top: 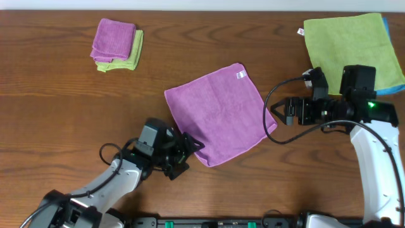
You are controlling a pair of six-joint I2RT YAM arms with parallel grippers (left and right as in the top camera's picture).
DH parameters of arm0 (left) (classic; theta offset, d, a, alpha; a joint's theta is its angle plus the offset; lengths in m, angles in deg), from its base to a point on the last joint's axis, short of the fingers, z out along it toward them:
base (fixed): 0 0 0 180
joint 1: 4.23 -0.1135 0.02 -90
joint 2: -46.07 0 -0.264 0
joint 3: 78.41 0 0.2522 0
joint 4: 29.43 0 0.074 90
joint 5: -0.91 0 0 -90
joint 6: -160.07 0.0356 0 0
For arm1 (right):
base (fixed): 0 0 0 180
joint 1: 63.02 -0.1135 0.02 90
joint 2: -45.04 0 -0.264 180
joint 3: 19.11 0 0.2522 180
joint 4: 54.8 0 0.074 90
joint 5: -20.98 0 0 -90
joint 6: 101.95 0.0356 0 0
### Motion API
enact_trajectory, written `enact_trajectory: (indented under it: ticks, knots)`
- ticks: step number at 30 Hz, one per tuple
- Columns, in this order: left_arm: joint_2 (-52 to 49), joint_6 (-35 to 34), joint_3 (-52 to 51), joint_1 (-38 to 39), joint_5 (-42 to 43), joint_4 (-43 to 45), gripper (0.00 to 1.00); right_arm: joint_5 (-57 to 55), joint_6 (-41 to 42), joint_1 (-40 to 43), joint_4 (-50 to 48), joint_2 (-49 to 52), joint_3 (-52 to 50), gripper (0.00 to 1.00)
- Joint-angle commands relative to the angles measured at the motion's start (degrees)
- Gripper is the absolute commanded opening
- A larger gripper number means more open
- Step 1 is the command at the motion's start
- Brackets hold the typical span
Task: Fold the cloth
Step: 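Grasp the near edge corners of the cloth with both grippers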
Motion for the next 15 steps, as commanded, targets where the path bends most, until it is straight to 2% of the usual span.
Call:
enact_trajectory:
  ticks: [1,9,13,15]
  knots:
    - [-0.02,-2.36,-0.20,2.08,-5.03,0.15,0.98,1.36,-0.33,0.50,0.22,-0.24,-0.13,0.99]
    - [-4.17,-5.79,-0.20,3.91,-6.47,3.87,1.00,1.33,0.00,0.50,0.22,-0.24,-0.13,0.99]
    - [-9.20,-7.52,-0.17,5.07,-4.85,9.49,1.00,1.33,-0.02,0.50,0.22,-0.24,-0.13,0.99]
    - [-11.19,-7.67,-0.17,5.20,-4.28,12.59,0.91,1.31,-0.02,0.50,0.31,-0.24,-0.13,0.99]
